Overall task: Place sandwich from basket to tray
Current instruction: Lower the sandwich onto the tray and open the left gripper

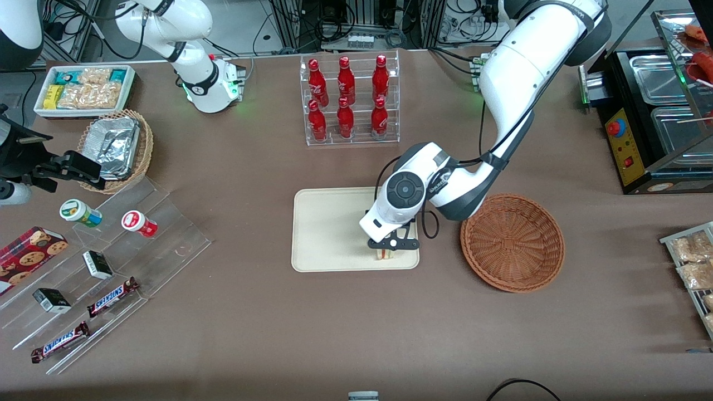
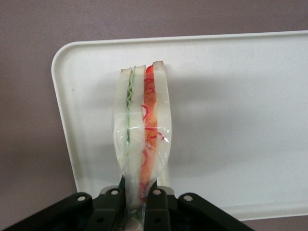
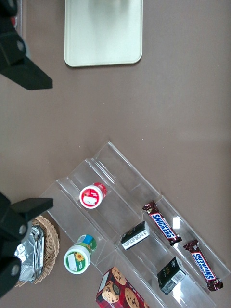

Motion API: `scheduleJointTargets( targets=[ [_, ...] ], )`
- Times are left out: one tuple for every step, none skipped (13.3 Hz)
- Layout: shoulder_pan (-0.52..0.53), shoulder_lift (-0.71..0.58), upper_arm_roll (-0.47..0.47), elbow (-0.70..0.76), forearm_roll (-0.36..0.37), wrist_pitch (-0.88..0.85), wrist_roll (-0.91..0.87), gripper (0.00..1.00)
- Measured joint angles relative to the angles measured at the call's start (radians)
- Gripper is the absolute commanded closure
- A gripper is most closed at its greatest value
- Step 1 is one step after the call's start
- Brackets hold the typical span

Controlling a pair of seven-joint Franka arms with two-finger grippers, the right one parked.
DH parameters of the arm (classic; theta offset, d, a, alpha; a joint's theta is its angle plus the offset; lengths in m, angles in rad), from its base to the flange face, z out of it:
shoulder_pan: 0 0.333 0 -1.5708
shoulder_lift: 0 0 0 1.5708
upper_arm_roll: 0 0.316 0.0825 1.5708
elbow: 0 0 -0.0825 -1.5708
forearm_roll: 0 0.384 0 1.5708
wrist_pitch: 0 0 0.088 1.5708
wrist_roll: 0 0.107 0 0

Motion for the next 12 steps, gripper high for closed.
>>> scheduleJointTargets(
  targets=[
    [-0.003, 0.005, 0.000, 0.000, 0.003, 0.001, -0.003, 1.00],
    [-0.006, 0.009, 0.000, 0.000, 0.003, 0.003, -0.005, 1.00],
    [-0.008, 0.013, 0.000, 0.000, 0.004, 0.004, -0.007, 1.00],
    [-0.012, 0.016, 0.000, 0.000, 0.004, 0.004, -0.007, 1.00],
    [-0.016, 0.019, 0.000, 0.000, 0.005, 0.004, -0.008, 1.00],
    [-0.020, 0.021, 0.000, 0.000, 0.005, 0.005, -0.009, 0.96],
    [-0.022, 0.022, 0.000, 0.000, 0.006, 0.005, -0.010, 0.76],
    [-0.023, 0.022, 0.000, 0.000, 0.006, 0.005, -0.010, 0.60],
    [-0.023, 0.023, 0.000, 0.000, 0.006, 0.005, -0.011, 0.44],
    [-0.023, 0.024, 0.000, 0.000, 0.007, 0.005, -0.011, 0.32],
    [-0.023, 0.025, 0.000, 0.000, 0.009, 0.005, -0.011, 0.19],
    [-0.024, 0.027, 0.000, 0.000, 0.020, 0.005, -0.011, 0.07]
  ],
)
